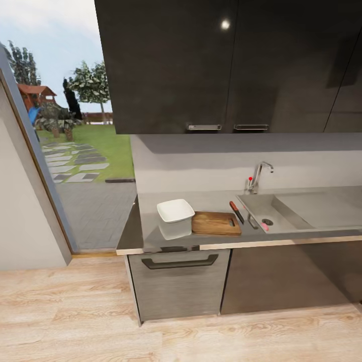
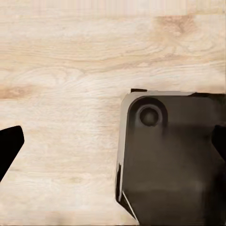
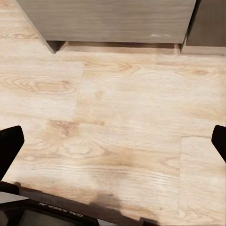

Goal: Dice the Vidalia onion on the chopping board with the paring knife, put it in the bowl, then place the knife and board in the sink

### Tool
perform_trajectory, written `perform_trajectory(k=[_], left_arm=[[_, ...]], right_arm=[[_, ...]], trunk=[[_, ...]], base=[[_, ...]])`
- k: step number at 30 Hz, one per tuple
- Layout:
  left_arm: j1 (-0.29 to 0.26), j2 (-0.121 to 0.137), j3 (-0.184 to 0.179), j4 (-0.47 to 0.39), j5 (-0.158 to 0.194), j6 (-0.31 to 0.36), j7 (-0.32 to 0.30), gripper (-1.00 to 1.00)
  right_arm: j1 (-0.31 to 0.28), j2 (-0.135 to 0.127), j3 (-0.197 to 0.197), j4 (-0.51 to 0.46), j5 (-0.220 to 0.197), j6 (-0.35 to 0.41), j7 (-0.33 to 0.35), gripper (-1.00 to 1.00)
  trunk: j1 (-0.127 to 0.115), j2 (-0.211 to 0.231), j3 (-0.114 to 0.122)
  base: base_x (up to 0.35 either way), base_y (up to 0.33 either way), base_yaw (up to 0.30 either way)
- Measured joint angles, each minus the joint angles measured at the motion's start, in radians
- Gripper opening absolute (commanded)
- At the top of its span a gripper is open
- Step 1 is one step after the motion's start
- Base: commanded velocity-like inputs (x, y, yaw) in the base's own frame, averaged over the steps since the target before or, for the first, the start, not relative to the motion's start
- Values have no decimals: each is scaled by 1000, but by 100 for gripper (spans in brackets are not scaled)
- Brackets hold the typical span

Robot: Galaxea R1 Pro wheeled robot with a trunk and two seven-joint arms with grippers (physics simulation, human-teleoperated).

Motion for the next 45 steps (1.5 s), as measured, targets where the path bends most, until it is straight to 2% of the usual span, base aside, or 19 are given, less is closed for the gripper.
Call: perform_trajectory(k=[6, 16, 23, 30, 34, 38, 45], left_arm=[[-1, 0, 0, 76, -2, 0, 0, 100], [-1, -2, -2, 117, 1, 0, 0, 100], [-1, -2, -3, 172, 0, 1, 0, 100], [-1, -1, -4, 253, 1, 2, -1, 100], [0, -4, -5, 369, 4, 3, -3, 100], [-1, -19, -8, 477, 4, 5, -3, 100], [-1, -17, -7, 499, 1, 5, -3, 100]], right_arm=[[1, -1, -6, 73, -1, 0, -9, 100], [0, -2, -6, 172, -3, -1, -179, 100], [1, -2, -6, 204, -4, 1, -240, 100], [1, -3, -7, 209, -4, 1, -258, 100], [1, -3, -7, 209, -4, 1, -263, 100], [1, -2, -6, 209, -4, 1, -263, 100], [1, -2, -7, 209, -4, 1, -264, 100]], trunk=[[0, 0, 4], [0, 0, 18], [0, 0, 29], [0, 0, 39], [0, 0, 45], [0, 0, 51], [0, 0, 62]], base=[[0, 0, -67], [0, 0, -133], [0, 0, -145], [0, 0, -149], [0, 0, -151], [0, 0, -151], [0, 0, -149]])
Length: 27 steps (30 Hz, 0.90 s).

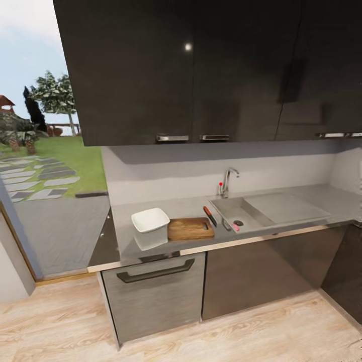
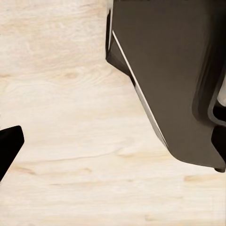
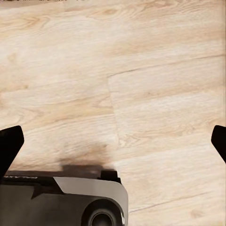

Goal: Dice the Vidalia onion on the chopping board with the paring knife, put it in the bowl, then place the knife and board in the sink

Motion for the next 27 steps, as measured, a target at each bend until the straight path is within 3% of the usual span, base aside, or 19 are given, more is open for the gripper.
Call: perform_trajectory(k=[27], left_arm=[[-1, 1, 0, 0, 0, 0, 0, 100]], right_arm=[[0, 0, 0, 0, 0, 0, 0, 100]], trunk=[[0, -1, 36]], base=[[0, 0, -132]])
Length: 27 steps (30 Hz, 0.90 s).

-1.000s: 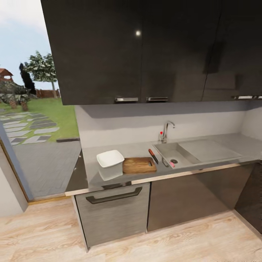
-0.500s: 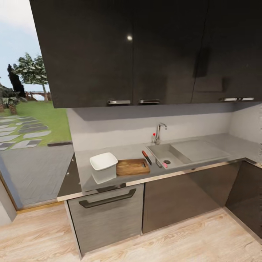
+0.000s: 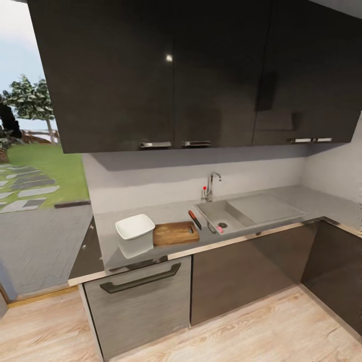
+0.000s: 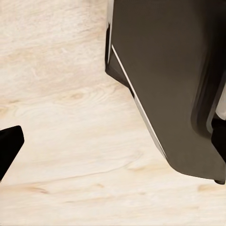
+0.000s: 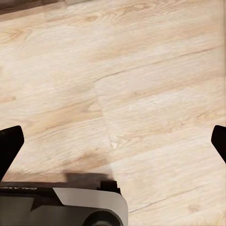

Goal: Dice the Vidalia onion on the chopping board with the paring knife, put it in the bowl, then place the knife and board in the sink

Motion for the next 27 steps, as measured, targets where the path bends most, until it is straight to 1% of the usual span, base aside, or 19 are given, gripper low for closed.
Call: perform_trajectory(k=[6, 18, 27], left_arm=[[0, 0, 0, 0, 0, 0, 0, 100], [0, 0, 0, 0, 0, 0, 0, 100], [0, 0, 0, 0, 0, 0, 0, 100]], right_arm=[[0, 1, 0, -1, 0, 1, 0, 100], [0, 4, 0, -2, 0, 2, -2, 100], [0, 1, 0, -1, 0, 2, 0, 100]], trunk=[[0, 0, 5], [0, 0, 6], [0, 0, 6]], base=[[0, 0, -66], [0, 0, -3], [0, 0, 0]])
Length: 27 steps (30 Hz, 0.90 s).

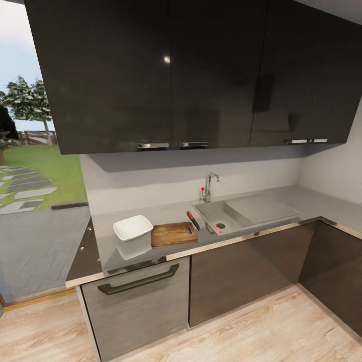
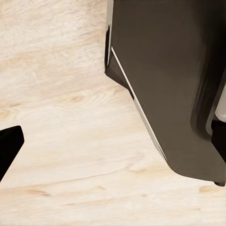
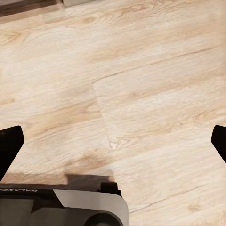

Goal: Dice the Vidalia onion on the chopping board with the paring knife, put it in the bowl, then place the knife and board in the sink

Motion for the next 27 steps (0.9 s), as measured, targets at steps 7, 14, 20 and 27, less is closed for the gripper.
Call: perform_trajectory(k=[7, 14, 20, 27], left_arm=[[0, 1, 0, 0, 0, 0, 0, 100], [0, 0, 0, 0, 0, 0, 0, 100], [0, -9, -2, 0, 2, 0, -1, 100], [0, -31, -2, -4, 2, 0, -1, 100]], right_arm=[[-1, 3, 0, -1, 0, 0, 0, 100], [0, 5, 0, -1, 0, 0, 0, 100], [0, 5, 0, -3, -1, 0, 1, 100], [0, 6, 1, -3, -1, -1, 1, 100]], trunk=[[0, 0, 0], [0, 0, 0], [0, 0, 0], [0, 0, 0]], base=[[0, 0, 0], [0, 0, 0], [0, 0, 0], [27, -23, 0]])
